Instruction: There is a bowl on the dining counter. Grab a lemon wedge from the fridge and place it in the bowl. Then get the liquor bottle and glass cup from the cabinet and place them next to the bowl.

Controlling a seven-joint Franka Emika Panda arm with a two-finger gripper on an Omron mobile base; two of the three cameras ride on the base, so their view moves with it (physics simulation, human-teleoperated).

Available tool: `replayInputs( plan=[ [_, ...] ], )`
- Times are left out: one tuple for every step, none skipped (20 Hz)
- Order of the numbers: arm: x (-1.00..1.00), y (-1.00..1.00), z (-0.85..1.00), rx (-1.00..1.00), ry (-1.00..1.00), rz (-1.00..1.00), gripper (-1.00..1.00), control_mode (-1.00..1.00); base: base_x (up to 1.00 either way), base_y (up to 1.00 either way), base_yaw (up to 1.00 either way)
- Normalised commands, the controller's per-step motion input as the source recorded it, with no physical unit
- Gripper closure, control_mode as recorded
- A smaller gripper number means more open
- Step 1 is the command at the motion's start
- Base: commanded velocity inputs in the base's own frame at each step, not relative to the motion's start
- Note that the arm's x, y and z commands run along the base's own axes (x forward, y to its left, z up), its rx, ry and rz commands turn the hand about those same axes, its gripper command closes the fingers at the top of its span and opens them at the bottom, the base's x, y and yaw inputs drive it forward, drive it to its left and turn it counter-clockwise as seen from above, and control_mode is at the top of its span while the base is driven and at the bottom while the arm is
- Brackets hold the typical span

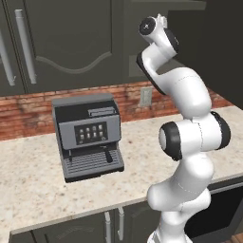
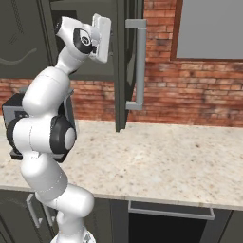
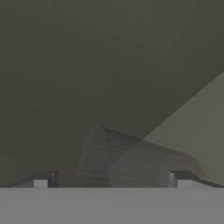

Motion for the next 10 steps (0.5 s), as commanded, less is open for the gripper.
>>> replayInputs(
  plan=[
    [0.0, 0.0, 0.0, 0.0, 0.0, -0.09, -1.0, -1.0, 0.0, 0.0, 0.0],
    [0.0, 0.0, 0.0, 0.0, 0.0, -0.09, -1.0, -1.0, 0.0, 0.0, 0.0],
    [0.0, 0.0, 0.0, 0.01, 0.0, -0.09, -1.0, -1.0, 0.0, 0.0, 0.0],
    [0.0, 0.0, 0.0, 0.01, 0.0, -0.1, -1.0, -1.0, 0.0, 0.0, 0.0],
    [0.0, 0.0, -0.03, 0.01, 0.0, -0.09, -1.0, -1.0, 0.0, 0.0, 0.0],
    [0.0, 0.0, -0.05, 0.01, 0.0, -0.09, -1.0, -1.0, 0.0, 0.0, 0.0],
    [0.0, 0.0, -0.09, 0.02, 0.0, -0.09, -1.0, -1.0, 0.0, 0.0, 0.0],
    [0.0, 0.0, -0.12, 0.02, 0.0, -0.08, -1.0, -1.0, 0.0, 0.0, 0.0],
    [0.0, 0.0, -0.14, 0.02, 0.0, -0.08, -1.0, -1.0, 0.0, 0.0, 0.0],
    [0.01, 0.0, -0.15, 0.03, 0.0, -0.07, -1.0, -1.0, 0.0, 0.0, 0.0]
  ],
)
